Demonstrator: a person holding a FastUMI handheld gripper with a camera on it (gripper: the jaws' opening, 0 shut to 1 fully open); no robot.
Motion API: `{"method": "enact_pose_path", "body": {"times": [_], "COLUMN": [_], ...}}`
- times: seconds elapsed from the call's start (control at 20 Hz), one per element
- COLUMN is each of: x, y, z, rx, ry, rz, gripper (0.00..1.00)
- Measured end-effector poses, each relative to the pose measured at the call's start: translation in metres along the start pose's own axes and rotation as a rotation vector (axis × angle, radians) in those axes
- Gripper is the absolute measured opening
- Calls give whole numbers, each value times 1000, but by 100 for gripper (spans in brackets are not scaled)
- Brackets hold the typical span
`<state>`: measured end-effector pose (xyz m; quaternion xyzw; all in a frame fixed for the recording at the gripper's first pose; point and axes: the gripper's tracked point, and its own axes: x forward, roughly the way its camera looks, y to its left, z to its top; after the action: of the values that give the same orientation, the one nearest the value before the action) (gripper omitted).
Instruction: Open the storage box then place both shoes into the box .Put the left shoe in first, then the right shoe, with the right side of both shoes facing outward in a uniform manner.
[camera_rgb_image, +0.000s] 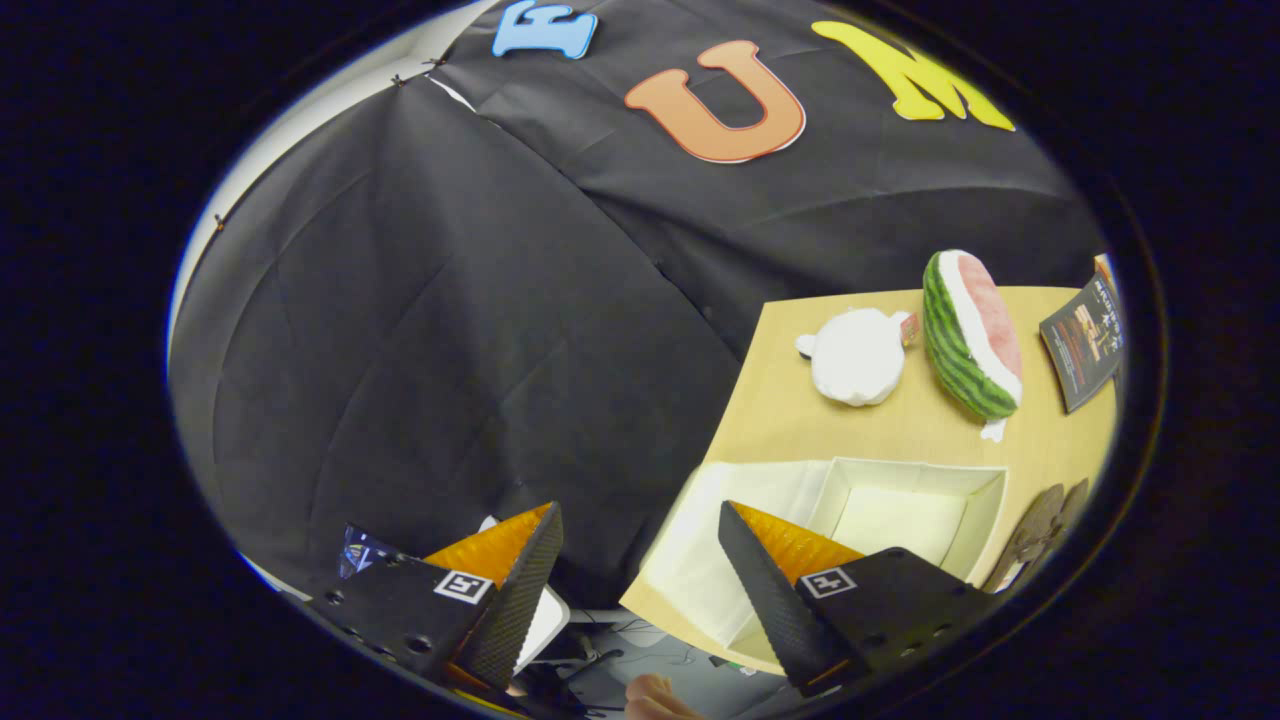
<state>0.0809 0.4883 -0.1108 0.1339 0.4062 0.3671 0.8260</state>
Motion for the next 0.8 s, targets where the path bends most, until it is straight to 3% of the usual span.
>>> {"method": "enact_pose_path", "body": {"times": [0.3,0.8], "x": [-49,-155], "y": [-91,-280], "z": [-24,-107], "rx": [-67,1], "ry": [-8,56], "rz": [-140,-309], "gripper": [96,96]}}
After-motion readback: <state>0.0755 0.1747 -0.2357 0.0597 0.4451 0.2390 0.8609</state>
